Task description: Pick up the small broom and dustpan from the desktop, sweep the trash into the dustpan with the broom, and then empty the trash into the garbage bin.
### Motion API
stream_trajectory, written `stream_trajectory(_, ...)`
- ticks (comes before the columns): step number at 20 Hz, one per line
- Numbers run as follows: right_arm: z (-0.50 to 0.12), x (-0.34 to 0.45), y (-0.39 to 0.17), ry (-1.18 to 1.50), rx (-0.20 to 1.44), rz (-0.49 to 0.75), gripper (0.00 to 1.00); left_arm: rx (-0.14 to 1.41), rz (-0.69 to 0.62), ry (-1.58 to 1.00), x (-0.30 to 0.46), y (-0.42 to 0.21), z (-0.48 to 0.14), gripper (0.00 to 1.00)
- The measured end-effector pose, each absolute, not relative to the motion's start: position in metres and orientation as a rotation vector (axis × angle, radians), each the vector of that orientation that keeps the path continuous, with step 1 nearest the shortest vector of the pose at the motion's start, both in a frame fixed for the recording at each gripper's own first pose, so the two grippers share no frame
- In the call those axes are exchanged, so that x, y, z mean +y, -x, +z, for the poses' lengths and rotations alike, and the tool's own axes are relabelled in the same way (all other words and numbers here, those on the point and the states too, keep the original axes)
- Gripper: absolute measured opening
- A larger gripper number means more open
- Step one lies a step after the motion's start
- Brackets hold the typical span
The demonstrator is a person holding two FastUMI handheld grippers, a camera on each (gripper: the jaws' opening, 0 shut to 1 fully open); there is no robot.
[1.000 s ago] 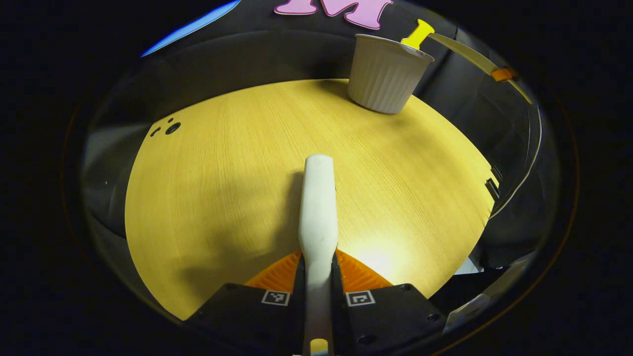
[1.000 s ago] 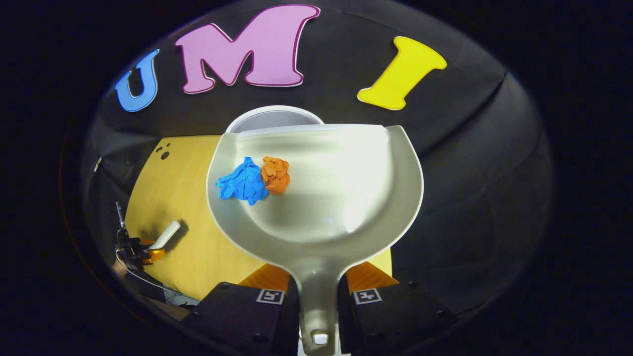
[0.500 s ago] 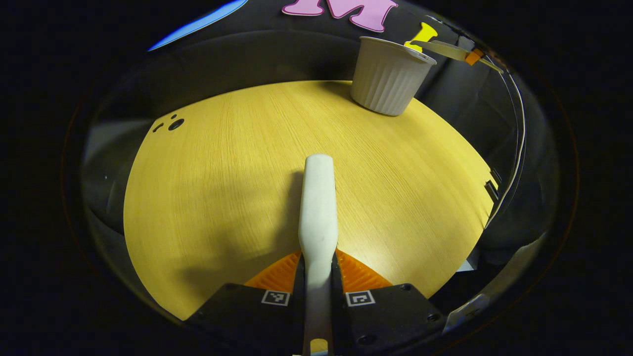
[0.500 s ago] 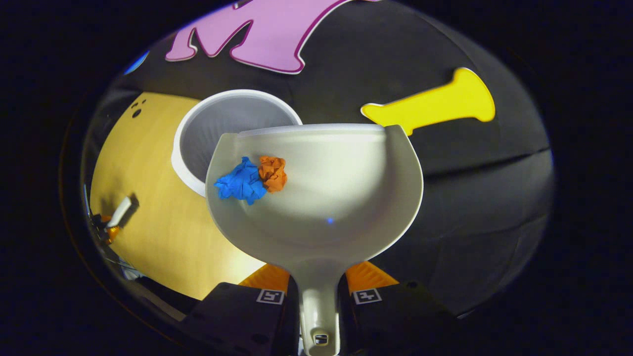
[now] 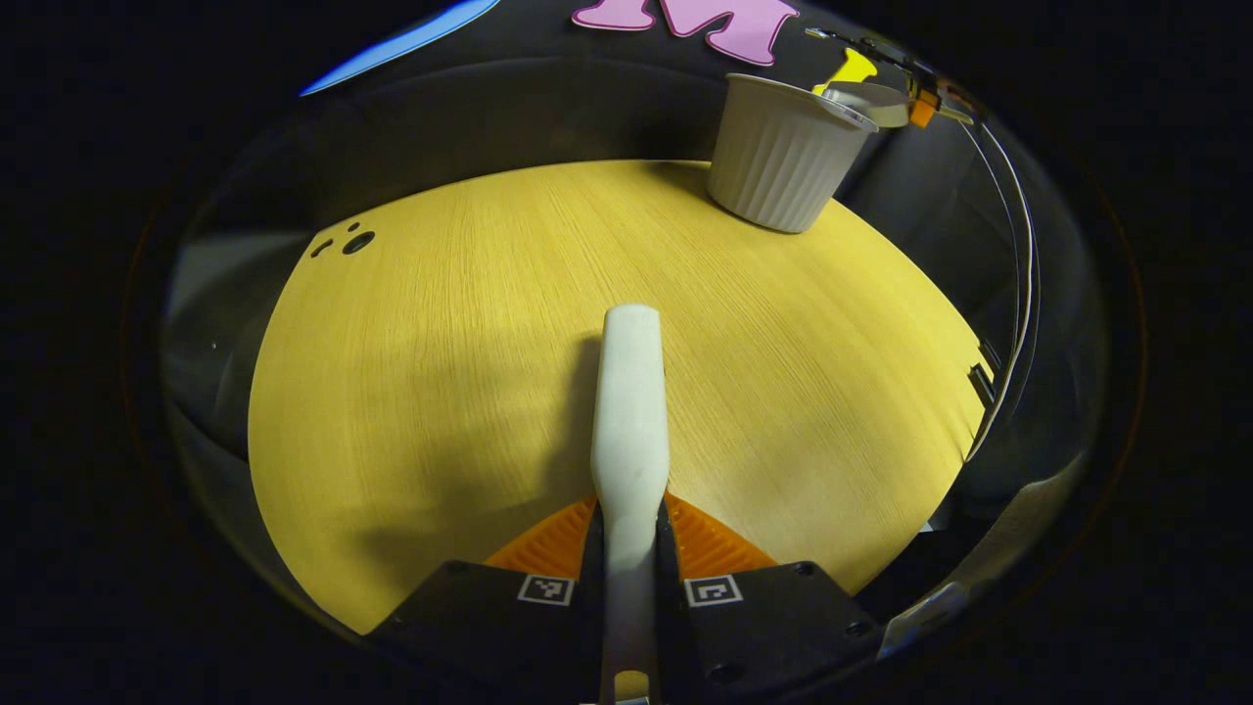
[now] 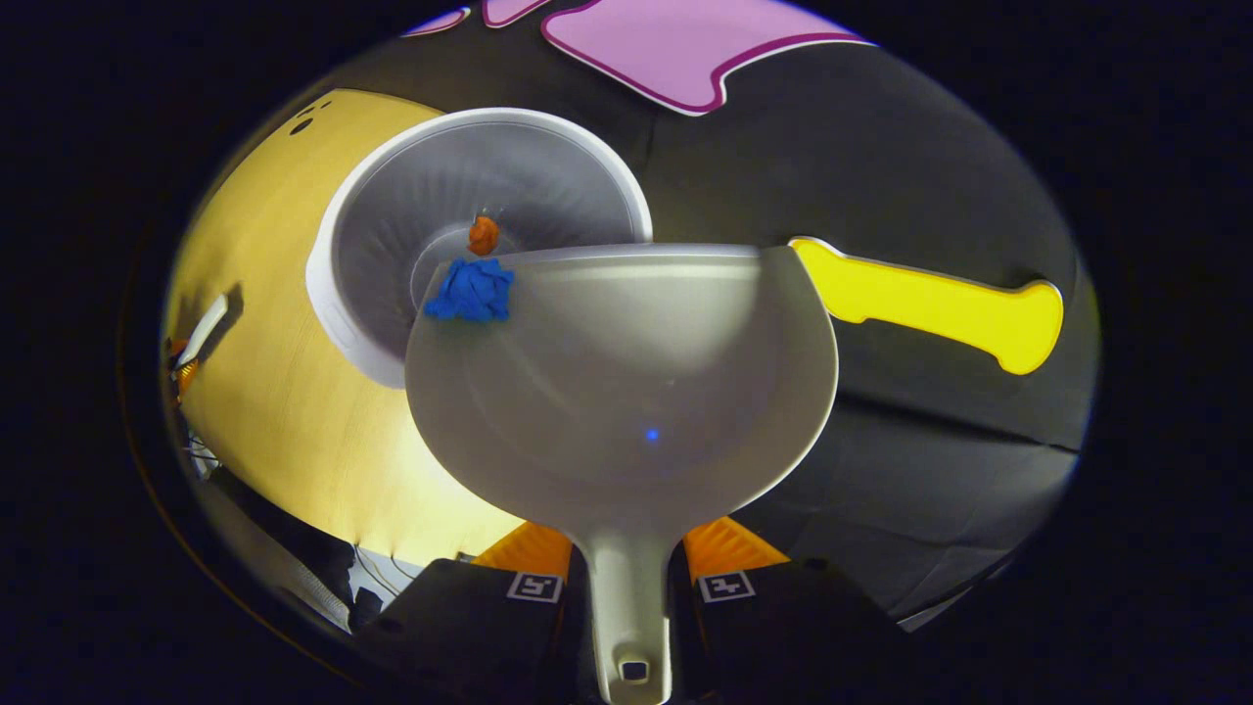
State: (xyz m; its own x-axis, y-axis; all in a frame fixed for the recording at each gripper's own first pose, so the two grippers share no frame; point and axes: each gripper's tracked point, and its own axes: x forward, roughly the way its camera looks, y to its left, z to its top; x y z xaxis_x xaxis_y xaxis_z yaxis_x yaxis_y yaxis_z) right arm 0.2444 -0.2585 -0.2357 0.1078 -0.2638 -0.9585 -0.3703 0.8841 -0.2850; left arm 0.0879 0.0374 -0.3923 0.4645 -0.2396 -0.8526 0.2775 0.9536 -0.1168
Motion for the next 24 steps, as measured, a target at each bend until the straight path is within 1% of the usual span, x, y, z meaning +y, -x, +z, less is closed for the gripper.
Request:
stream_trajectory(3,-0.237,-0.257,-0.246,0.526,1.484,0.094,0.35,1.042,-0.313,-0.044,0.037,-0.090,-0.392,0.27)
stream_trajectory(8,-0.237,-0.257,-0.247,0.525,1.461,0.100,0.35,1.044,-0.303,-0.045,0.037,-0.091,-0.392,0.25)
stream_trajectory(9,-0.236,-0.256,-0.247,0.515,1.447,0.099,0.35,1.043,-0.298,-0.046,0.037,-0.091,-0.391,0.25)
stream_trajectory(10,-0.234,-0.255,-0.247,0.498,1.426,0.097,0.33,1.042,-0.294,-0.046,0.036,-0.092,-0.391,0.25)
stream_trajectory(11,-0.233,-0.253,-0.248,0.473,1.400,0.098,0.35,1.042,-0.291,-0.045,0.036,-0.092,-0.390,0.25)
stream_trajectory(13,-0.227,-0.244,-0.245,0.373,1.337,0.101,0.35,1.042,-0.282,-0.049,0.036,-0.092,-0.390,0.27)
stream_trajectory(14,-0.221,-0.239,-0.240,0.302,1.297,0.101,0.35,1.041,-0.279,-0.054,0.036,-0.092,-0.391,0.25)
stream_trajectory(15,-0.215,-0.233,-0.236,0.240,1.259,0.107,0.35,1.043,-0.276,-0.058,0.035,-0.092,-0.391,0.27)
stream_trajectory(17,-0.201,-0.224,-0.225,0.143,1.191,0.120,0.35,1.049,-0.272,-0.070,0.035,-0.091,-0.393,0.27)
stream_trajectory(22,-0.172,-0.201,-0.173,0.090,1.076,0.179,0.35,1.095,-0.258,-0.113,0.039,-0.085,-0.404,0.27)
stream_trajectory(24,-0.174,-0.176,-0.153,0.072,1.056,0.224,0.35,1.109,-0.254,-0.130,0.041,-0.082,-0.409,0.27)
